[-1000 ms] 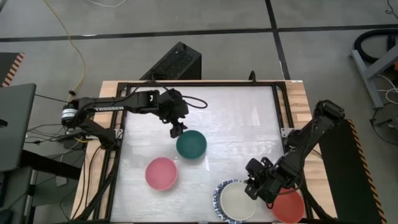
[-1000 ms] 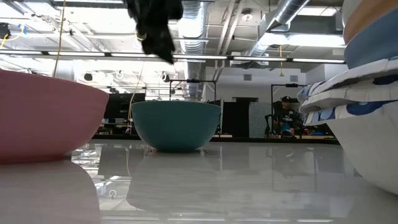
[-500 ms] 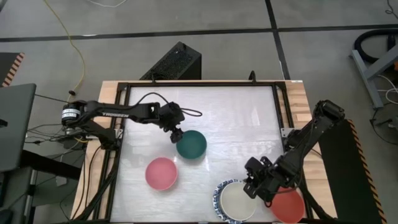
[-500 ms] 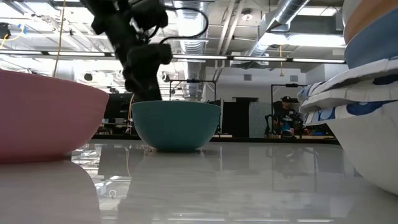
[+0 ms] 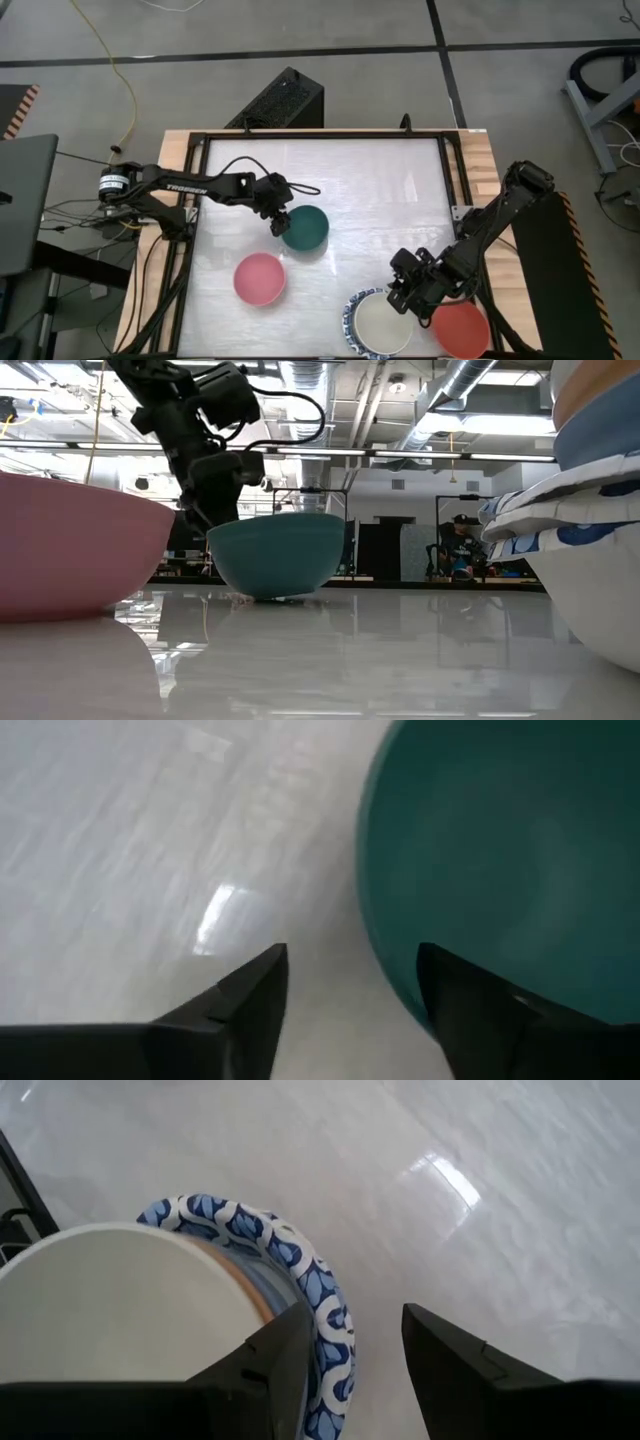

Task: Nest bowls inside each other
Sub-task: Stack the dark green bowl into the white bowl

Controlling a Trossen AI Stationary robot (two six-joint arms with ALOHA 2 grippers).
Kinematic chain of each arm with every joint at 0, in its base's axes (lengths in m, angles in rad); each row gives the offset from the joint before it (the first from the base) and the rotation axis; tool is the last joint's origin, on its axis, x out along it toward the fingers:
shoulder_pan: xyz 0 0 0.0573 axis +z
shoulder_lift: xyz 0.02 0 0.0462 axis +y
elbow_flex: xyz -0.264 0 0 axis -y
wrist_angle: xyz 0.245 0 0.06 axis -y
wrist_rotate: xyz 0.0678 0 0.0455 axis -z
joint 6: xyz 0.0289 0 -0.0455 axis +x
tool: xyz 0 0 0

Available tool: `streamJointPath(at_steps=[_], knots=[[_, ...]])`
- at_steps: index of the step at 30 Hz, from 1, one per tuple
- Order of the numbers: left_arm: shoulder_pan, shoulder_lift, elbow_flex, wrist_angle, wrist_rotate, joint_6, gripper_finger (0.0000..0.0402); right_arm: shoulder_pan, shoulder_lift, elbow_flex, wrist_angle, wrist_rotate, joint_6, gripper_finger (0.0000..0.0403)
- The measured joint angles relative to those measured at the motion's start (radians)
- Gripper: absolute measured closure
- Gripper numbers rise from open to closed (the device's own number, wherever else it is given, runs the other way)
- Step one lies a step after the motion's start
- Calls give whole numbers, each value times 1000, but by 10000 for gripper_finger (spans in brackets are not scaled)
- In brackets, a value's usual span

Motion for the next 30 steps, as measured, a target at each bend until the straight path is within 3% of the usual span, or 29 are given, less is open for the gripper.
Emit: streamJointPath(at_steps=[12,26,30], knots=[[-40,42,2,69,-11,63,386,-62,1,0,3,1,-44,221],[-39,53,90,33,-58,76,401,-214,-1,62,1,65,-274,221],[-39,53,150,4,-149,100,401,-271,-1,78,0,111,-316,221]])
